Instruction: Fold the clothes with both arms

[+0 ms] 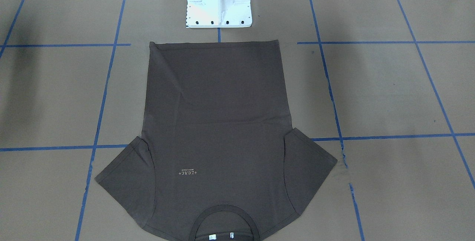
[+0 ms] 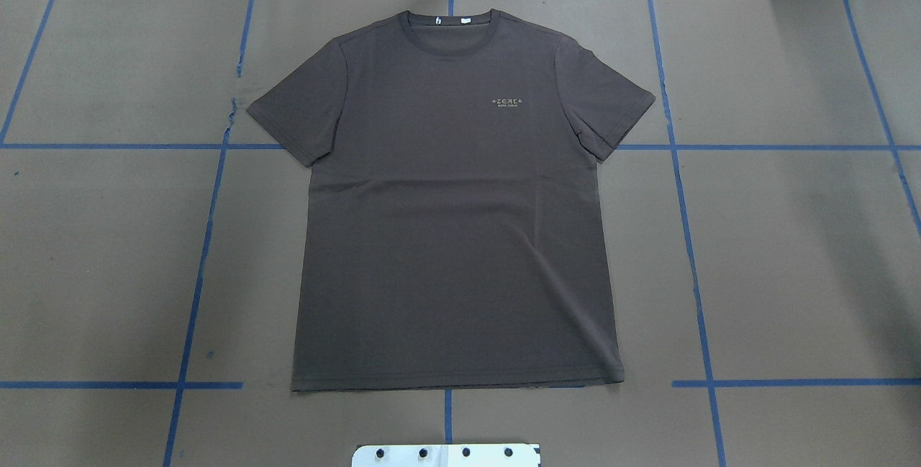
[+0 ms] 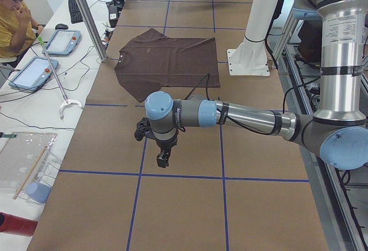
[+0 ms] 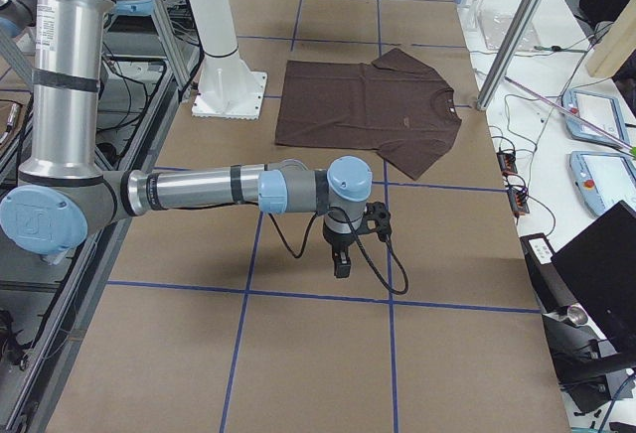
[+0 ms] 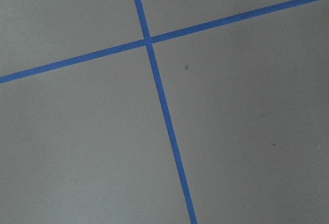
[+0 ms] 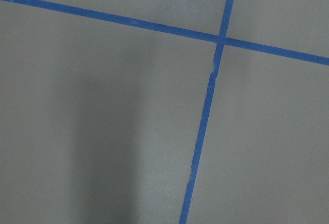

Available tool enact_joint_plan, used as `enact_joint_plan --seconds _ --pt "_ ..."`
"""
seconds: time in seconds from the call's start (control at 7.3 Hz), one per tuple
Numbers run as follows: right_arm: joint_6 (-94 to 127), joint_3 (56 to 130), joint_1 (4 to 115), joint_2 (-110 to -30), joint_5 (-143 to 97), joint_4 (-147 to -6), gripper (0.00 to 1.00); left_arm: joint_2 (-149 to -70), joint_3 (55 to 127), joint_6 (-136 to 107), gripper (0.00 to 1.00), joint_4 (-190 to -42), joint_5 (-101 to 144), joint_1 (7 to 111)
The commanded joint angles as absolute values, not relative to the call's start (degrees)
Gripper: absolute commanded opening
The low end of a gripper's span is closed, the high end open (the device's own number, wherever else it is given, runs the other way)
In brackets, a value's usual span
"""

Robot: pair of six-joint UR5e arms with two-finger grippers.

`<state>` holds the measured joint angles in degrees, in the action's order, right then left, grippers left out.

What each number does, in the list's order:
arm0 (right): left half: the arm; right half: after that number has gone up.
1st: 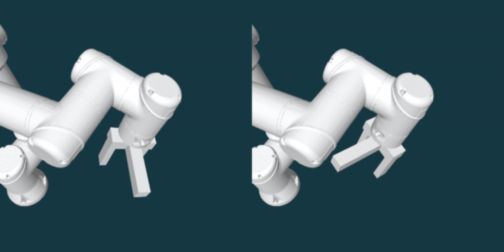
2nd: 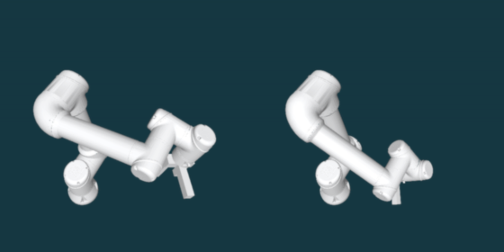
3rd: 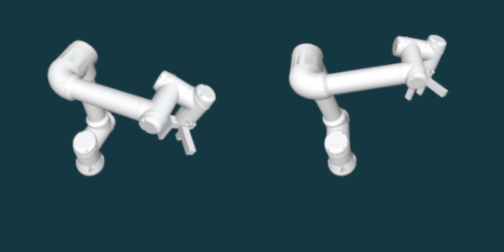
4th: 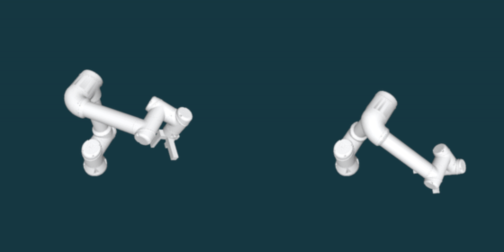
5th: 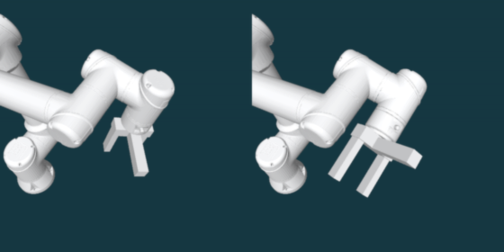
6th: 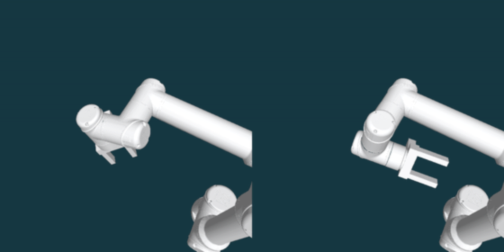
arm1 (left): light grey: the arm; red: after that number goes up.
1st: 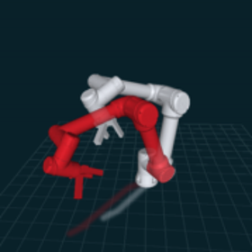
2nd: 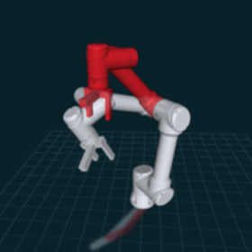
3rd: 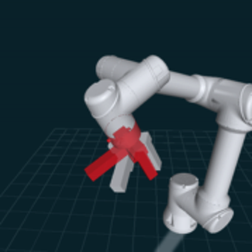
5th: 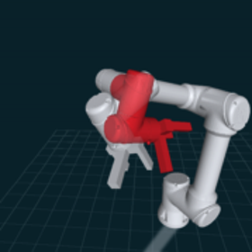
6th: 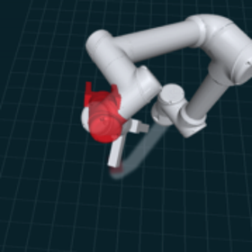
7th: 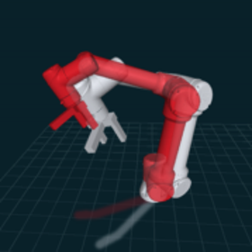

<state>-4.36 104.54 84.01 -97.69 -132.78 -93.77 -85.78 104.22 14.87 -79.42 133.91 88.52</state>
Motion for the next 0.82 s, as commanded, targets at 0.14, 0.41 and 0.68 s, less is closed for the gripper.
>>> enact_joint_plan --seconds 0.14,0.41,0.68 --pt "-4.0 104.4 83.9 -97.8 -133.0 -93.8 1.00 -86.0 103.5 14.7 1.00 -79.2 133.3 88.4" --pt "-3.9 104.5 83.9 -98.3 -132.8 -93.7 1.00 -87.2 104.8 14.1 1.00 -79.5 124.3 87.9" --pt "-4.0 104.5 83.6 -98.1 -133.7 -93.4 1.00 -87.8 105.6 14.9 1.00 -80.0 123.9 87.5"
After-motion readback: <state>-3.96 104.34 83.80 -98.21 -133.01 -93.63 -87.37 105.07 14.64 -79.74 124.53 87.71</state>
